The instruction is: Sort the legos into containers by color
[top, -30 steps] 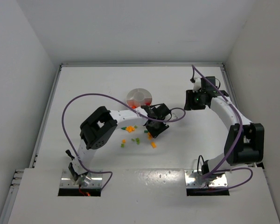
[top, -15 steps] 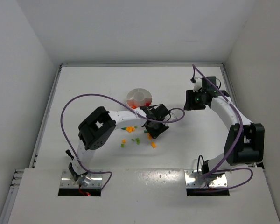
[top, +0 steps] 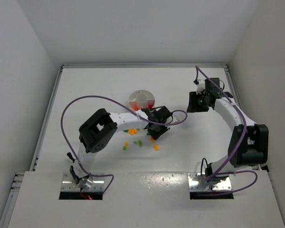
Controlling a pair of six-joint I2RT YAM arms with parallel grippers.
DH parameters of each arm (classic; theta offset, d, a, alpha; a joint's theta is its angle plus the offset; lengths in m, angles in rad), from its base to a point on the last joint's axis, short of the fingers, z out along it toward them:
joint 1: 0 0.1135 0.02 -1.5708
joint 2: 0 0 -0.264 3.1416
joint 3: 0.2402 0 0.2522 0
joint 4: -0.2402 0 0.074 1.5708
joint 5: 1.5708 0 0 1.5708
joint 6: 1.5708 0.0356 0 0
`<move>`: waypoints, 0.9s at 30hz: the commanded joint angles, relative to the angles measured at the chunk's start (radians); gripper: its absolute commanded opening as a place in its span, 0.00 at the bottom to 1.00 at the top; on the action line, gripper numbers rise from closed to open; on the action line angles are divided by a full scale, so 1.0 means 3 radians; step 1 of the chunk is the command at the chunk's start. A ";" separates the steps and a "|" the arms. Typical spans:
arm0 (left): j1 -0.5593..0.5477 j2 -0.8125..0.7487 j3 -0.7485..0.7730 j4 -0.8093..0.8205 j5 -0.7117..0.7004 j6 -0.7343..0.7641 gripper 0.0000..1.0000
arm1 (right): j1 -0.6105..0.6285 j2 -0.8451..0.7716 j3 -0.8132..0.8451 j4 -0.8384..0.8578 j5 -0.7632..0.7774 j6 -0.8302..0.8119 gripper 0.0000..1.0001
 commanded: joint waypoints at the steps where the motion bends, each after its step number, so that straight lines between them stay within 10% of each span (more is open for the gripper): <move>1: 0.0009 -0.0060 -0.0149 -0.0172 0.0014 -0.0022 0.24 | -0.0016 -0.0004 0.0135 0.0021 -0.0039 0.0000 0.47; 8: 0.0301 -0.0810 -0.0088 -0.0019 0.0796 0.0156 0.22 | -0.0016 -0.0004 0.0100 0.0021 -0.0101 0.0000 0.45; 27: 0.1384 -0.1109 0.0388 -0.0403 0.0592 0.0336 0.21 | 0.0076 0.0134 0.0191 -0.0076 -0.0285 -0.0097 0.41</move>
